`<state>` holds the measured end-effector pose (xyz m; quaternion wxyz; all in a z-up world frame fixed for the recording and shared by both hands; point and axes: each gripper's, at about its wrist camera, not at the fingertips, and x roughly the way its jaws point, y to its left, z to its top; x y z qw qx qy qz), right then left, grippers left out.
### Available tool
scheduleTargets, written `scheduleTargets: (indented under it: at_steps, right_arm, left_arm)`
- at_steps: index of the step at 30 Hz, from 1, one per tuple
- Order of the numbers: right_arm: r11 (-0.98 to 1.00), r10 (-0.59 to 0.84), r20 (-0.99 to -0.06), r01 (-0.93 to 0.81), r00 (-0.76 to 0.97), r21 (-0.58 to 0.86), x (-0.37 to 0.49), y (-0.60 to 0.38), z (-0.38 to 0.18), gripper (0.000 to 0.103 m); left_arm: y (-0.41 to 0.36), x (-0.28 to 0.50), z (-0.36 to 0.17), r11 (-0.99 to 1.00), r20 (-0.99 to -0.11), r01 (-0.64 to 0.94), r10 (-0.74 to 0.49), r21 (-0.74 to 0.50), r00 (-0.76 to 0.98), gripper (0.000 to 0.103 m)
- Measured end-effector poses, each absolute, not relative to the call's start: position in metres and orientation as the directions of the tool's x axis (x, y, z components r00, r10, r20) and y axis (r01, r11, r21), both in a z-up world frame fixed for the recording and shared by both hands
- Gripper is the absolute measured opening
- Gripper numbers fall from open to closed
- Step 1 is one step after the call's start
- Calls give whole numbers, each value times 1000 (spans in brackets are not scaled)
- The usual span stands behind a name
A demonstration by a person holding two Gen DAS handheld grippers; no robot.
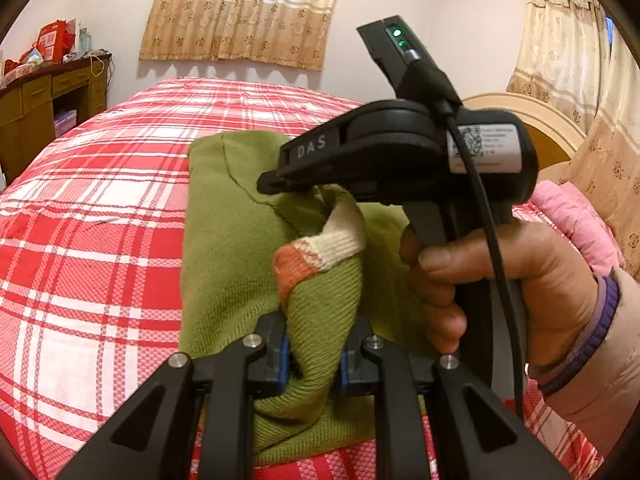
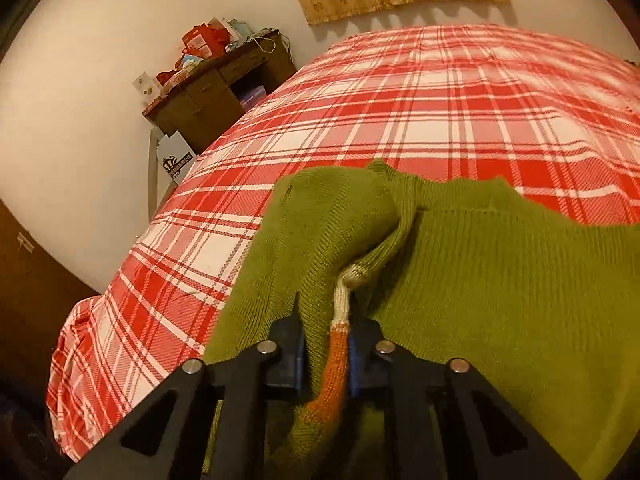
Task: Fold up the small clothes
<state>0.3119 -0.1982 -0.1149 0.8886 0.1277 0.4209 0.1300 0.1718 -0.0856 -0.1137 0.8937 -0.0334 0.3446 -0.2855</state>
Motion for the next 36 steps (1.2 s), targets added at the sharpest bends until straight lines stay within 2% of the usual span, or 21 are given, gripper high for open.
scheduleTargets:
  at_steps: [6, 12, 24, 36]
  right_arm:
    - [924, 350, -662, -127, 663, 360, 294, -215, -91, 13]
    - [926, 327, -647, -95, 688, 366, 274, -249, -74, 13]
    - [957, 228, -702, -22, 675, 290, 251, -335, -66, 13]
    - [958, 202, -722, 19, 662, 285, 241, -387, -91, 13]
  left_arm:
    - [-92, 166, -105, 847, -600, 493, -502, -197, 623, 18]
    - [-117, 141, -78, 831, -552, 542, -514, -128, 657, 17]
    - [-195, 125, -67, 747, -540, 661, -586, -71, 604, 16]
    - [-242, 118, -89, 706, -590, 702, -608, -95, 532, 16]
